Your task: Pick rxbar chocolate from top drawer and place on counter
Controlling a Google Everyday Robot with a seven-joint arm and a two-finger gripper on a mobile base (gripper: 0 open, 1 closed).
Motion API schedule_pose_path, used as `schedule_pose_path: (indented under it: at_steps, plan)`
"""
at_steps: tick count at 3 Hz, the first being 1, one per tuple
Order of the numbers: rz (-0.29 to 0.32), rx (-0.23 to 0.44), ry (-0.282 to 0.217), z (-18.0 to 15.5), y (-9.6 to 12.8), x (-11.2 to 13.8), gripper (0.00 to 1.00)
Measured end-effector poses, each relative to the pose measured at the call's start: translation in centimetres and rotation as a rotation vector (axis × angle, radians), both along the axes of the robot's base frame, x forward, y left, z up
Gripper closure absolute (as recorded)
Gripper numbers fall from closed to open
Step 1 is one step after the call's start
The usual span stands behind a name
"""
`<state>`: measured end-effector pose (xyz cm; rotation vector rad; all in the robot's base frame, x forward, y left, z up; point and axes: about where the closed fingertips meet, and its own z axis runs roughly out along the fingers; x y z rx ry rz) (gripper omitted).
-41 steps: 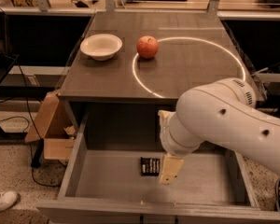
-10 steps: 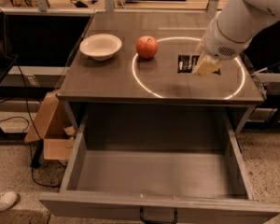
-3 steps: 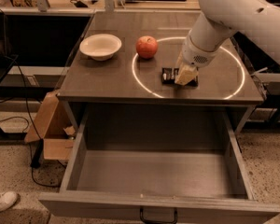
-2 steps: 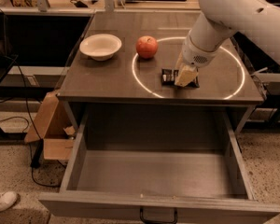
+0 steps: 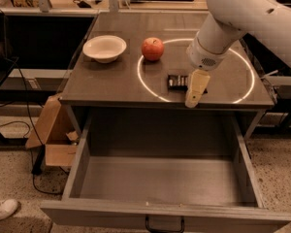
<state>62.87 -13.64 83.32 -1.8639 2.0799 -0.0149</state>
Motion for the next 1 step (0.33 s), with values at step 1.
schedule_pose_path:
  at_steps: [1]
  plan:
    - [0.000,0.000,0.000,0.00,0.00,0.00,0.00]
